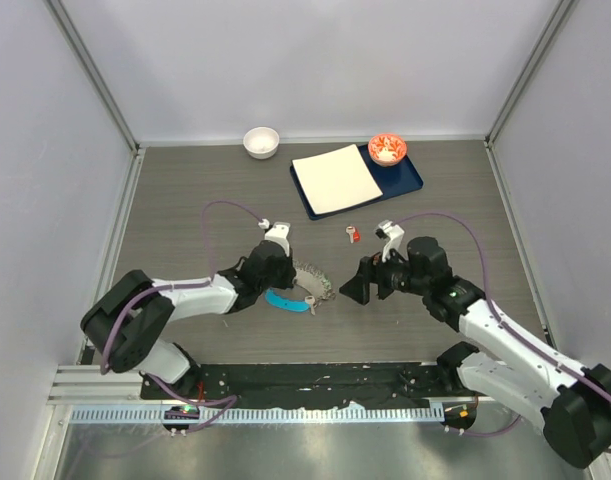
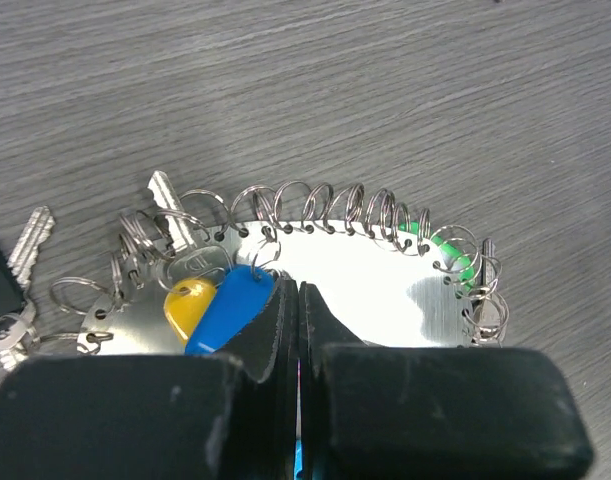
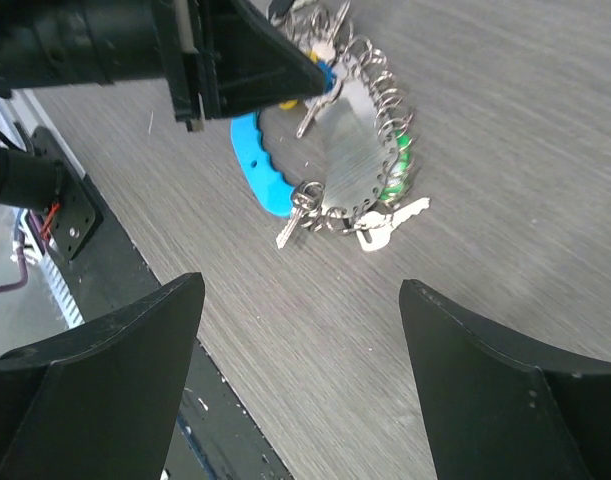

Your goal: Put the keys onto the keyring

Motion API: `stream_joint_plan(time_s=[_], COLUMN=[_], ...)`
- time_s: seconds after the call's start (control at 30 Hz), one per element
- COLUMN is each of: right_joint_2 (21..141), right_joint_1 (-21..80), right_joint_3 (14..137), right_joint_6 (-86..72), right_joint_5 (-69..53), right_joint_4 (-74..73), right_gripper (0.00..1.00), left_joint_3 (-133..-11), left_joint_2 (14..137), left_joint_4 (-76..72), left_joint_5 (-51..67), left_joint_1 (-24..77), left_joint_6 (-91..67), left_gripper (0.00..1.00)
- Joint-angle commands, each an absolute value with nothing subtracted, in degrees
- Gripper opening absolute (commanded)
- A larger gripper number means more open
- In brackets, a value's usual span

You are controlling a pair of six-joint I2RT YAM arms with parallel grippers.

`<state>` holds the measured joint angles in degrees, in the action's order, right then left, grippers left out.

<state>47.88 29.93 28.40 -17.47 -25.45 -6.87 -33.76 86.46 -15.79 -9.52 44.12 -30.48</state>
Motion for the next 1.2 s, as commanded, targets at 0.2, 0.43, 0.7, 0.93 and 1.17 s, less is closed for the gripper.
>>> stream_joint_plan(time_s=[0.2,0.43,0.7,0.93,1.17], right_joint_2=[66.5,87.2,103.8,101.6,96.7], right_joint_1=[33.7,33.4,32.4,33.3,37.1], right_joint_3=[40.0,57.5,72.2,62.6,54.3], right_joint_6=[-1.2,18.4,26.7,15.4,6.6], right_joint_5=[-23.4,-29.5,-36.7,-32.8,-28.7], right_joint_4=[-0.4,-11.1,-25.9,-19.2,-14.8], right_gripper=[0.83,0.78,0.57,0.6,0.61], left_joint_3=[-35.5,-35.6,-26.4,-24.1,-22.5], left_joint_2=[75.5,57.6,49.8,48.2,44.3], left_joint_4=[-3.1,10.8,3.9,4.2,3.8], left_joint_5=[-12.6,-23.1,-28.6,-33.8,-35.2], left_joint_1=[44.0,43.8,43.8,43.8,43.9], left_joint_6=[-29.7,-29.2,-32.4,-31.3,-31.8], left_gripper=[0.25,0.71,0.81,0.83,0.83])
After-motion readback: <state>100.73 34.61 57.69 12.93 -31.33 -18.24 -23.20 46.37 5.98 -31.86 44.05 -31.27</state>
